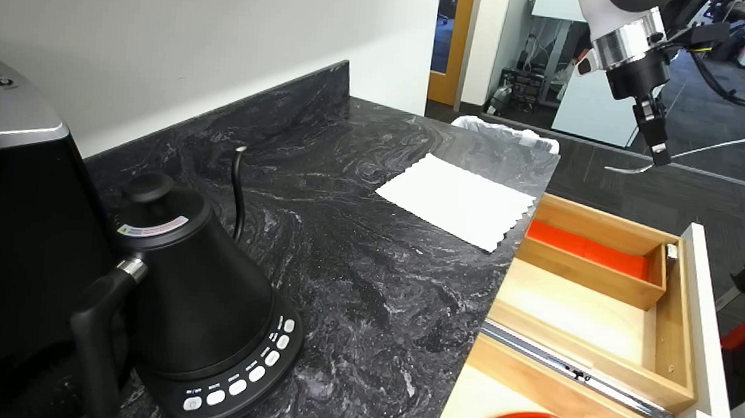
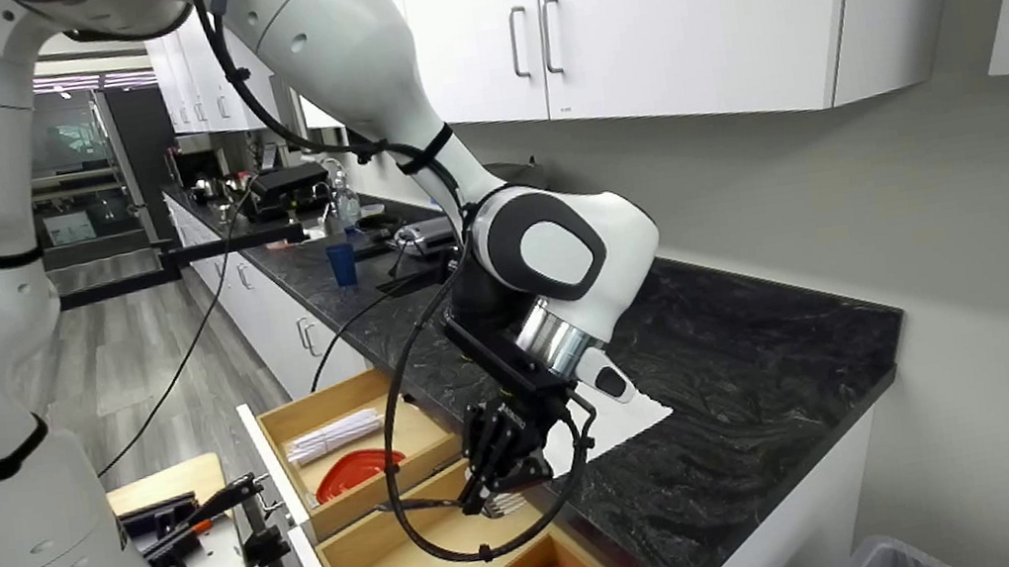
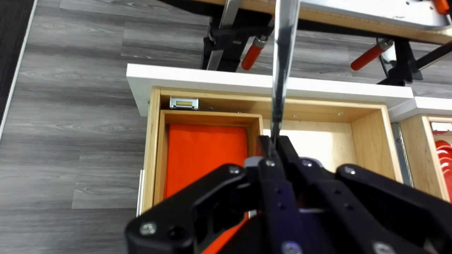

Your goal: Put the silver fork inside the open drawer on the right

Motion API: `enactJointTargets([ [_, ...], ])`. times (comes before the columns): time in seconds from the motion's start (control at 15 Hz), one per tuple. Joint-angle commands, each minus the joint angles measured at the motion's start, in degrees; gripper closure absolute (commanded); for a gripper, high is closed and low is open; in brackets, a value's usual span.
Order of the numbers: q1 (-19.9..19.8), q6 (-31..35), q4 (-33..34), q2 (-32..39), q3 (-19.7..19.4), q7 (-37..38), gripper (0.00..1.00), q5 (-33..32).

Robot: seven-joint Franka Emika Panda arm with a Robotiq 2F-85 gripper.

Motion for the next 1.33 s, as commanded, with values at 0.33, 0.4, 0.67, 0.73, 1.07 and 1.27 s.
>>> enactJointTargets([
  [0.33,0.83,10.58,-5.77,-3.51,0.77,1.54,0.96,2.12],
  [0.4,0.83,11.05,-5.92,-3.52,0.77,1.57,0.96,2.08],
  [0.67,0.9,12.17,-6.49,-3.67,0.72,1.85,0.96,1.98],
  [0.73,0.92,12.35,-6.59,-3.69,0.7,1.93,0.96,1.94],
  [1.07,0.97,13.4,-6.8,-3.72,0.7,1.92,0.96,1.72],
  [1.27,0.99,13.86,-6.88,-3.75,0.67,1.98,0.96,1.64],
])
